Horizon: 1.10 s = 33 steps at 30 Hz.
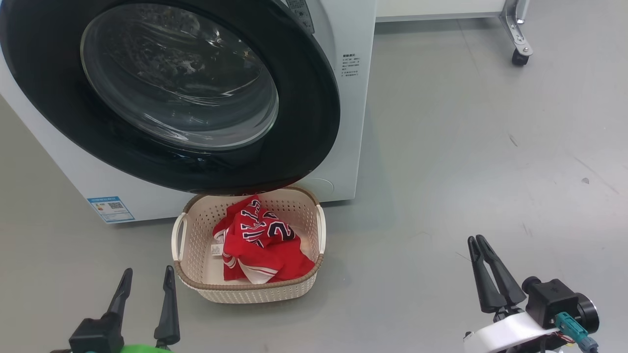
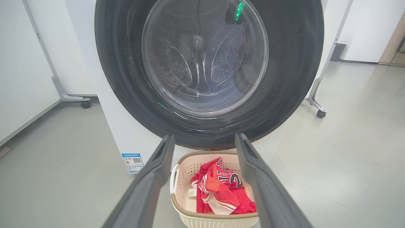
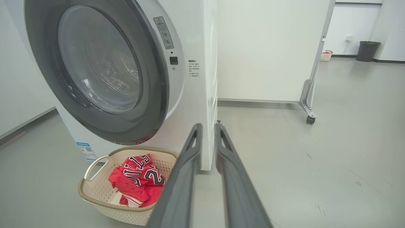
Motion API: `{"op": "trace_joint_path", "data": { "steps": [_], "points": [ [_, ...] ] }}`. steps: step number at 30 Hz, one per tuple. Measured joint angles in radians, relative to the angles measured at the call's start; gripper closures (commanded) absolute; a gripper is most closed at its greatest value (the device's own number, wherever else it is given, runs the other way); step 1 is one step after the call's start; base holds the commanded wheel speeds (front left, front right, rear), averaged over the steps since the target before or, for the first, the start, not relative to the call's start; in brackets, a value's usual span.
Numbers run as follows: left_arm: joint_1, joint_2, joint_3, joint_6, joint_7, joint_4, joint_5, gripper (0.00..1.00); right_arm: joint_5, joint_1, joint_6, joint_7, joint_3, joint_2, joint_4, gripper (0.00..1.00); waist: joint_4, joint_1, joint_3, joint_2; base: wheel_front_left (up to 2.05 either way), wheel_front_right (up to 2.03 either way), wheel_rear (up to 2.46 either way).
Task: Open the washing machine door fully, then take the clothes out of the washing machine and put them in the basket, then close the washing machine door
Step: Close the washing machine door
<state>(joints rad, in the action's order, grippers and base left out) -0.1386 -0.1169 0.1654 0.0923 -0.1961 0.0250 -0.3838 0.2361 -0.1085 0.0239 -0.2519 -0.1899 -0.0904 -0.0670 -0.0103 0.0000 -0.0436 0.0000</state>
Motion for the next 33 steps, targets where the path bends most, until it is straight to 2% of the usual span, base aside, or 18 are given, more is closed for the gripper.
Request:
{"op": "trace_joint_path", "data": {
  "steps": [13, 17, 26, 33],
  "points": [
    [0.002, 0.007, 0.038, 0.001, -0.001, 0.000, 0.022, 0.00, 0.000, -0.003, 0.002, 0.001, 0.012, -0.024, 0.012, 1.00, -0.035, 0.0000, -0.009, 0.0000, 0.00, 0.00, 0.00],
    [0.007, 0.009, 0.052, 0.001, -0.003, -0.009, 0.038, 0.00, 0.000, 0.007, 0.013, 0.011, 0.015, -0.047, 0.017, 1.00, -0.058, 0.0000, -0.021, 0.0000, 0.00, 0.00, 0.00],
    [0.039, 0.027, 0.075, 0.001, -0.015, -0.039, 0.042, 0.00, -0.015, 0.127, 0.044, 0.058, 0.015, -0.106, 0.021, 1.00, -0.125, 0.0000, -0.079, 0.0000, 0.00, 0.00, 0.00],
    [0.083, 0.038, 0.103, -0.009, -0.025, -0.060, 0.042, 0.00, -0.036, 0.257, 0.071, 0.103, -0.022, -0.133, 0.012, 1.00, -0.189, 0.0000, -0.144, 0.0000, 0.00, 0.00, 0.00]
  ]
}}
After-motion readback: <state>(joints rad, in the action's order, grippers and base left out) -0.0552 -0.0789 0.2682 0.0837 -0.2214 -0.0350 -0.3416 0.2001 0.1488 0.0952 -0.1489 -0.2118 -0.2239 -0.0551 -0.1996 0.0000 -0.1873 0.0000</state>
